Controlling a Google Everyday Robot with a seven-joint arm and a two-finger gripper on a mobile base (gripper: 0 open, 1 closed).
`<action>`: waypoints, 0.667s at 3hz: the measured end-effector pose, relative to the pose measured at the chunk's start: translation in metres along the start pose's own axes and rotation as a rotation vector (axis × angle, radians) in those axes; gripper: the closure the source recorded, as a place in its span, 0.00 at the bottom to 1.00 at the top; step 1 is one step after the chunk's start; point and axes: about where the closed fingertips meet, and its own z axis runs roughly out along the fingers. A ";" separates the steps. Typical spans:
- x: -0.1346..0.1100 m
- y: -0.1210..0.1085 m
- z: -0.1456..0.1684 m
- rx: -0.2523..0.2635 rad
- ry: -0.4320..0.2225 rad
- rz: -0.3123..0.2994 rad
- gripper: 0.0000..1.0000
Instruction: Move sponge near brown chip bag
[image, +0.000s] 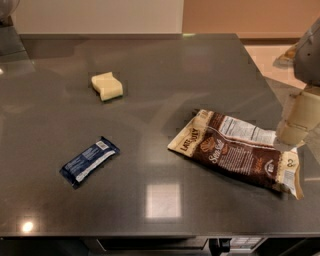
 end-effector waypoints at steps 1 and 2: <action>0.000 0.000 0.000 0.000 0.000 0.000 0.00; -0.010 -0.013 0.002 -0.021 -0.008 0.015 0.00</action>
Offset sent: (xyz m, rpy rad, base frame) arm 0.0367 0.0146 0.0064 0.0425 0.0805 -0.0219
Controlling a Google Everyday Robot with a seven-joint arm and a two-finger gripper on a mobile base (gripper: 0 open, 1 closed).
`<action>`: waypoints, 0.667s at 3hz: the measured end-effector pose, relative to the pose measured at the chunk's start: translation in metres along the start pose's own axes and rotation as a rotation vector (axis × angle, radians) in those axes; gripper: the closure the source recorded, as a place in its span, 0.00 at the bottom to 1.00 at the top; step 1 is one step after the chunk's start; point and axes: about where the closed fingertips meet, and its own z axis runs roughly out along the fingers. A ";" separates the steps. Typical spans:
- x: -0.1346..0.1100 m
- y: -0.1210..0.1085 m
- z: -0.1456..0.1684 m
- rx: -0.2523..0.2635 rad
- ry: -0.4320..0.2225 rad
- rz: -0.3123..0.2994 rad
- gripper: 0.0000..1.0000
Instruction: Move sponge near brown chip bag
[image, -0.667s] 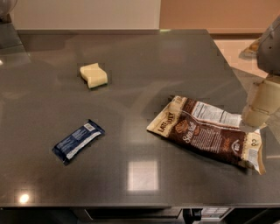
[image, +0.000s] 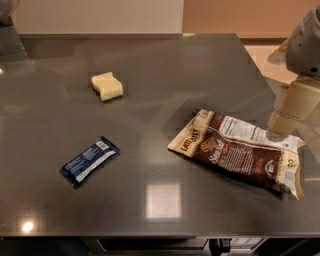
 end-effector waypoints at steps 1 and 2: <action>-0.009 -0.012 0.003 -0.017 -0.013 0.016 0.00; -0.049 -0.038 0.018 -0.028 -0.067 0.027 0.00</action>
Offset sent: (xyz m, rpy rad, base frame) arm 0.1078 0.0900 0.0018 0.1612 0.0317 -0.0038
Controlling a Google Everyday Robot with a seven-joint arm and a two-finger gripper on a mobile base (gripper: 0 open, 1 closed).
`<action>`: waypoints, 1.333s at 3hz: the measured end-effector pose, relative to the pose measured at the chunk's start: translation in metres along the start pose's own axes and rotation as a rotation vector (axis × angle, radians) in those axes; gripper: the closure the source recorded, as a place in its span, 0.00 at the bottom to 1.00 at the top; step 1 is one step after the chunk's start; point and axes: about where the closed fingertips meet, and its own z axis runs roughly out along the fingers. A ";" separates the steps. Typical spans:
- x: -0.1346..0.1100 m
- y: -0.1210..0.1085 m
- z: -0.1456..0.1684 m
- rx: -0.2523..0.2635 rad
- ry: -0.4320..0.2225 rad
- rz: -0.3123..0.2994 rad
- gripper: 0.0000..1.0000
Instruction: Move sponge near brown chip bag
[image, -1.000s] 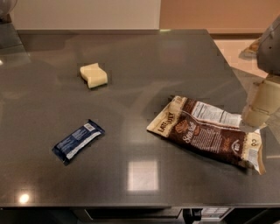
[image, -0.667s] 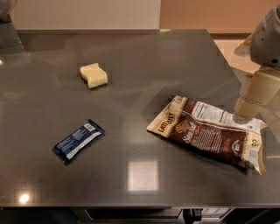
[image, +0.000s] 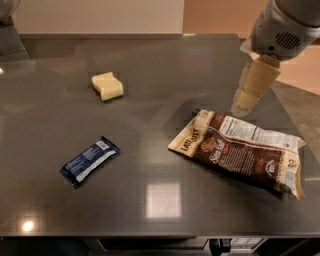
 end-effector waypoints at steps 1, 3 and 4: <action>-0.047 -0.024 0.026 -0.024 -0.056 0.023 0.00; -0.123 -0.045 0.079 -0.084 -0.093 0.060 0.00; -0.154 -0.056 0.106 -0.111 -0.081 0.081 0.00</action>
Offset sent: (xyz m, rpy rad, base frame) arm 0.0997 0.1252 -0.0319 0.1447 0.0851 -0.0190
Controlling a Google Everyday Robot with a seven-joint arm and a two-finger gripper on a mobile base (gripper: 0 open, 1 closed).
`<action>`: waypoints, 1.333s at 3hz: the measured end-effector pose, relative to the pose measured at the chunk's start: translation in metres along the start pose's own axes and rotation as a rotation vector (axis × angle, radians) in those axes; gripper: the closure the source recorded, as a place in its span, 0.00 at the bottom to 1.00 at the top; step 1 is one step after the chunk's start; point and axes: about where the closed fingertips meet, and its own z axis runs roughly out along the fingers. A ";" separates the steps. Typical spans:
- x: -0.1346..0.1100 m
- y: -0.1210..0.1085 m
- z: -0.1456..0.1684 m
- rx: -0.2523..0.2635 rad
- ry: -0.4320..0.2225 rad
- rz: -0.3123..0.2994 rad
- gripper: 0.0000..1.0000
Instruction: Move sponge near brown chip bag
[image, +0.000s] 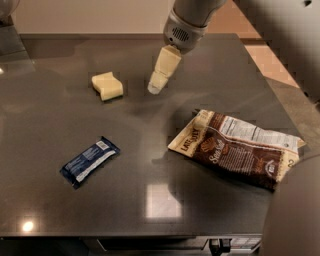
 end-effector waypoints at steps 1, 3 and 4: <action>-0.029 -0.012 0.029 -0.020 0.016 0.031 0.00; -0.077 -0.036 0.079 -0.040 0.049 0.135 0.00; -0.095 -0.041 0.099 -0.039 0.069 0.161 0.00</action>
Offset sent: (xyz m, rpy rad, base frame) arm 0.0776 0.0798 -0.0390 -0.0057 0.1321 -0.1262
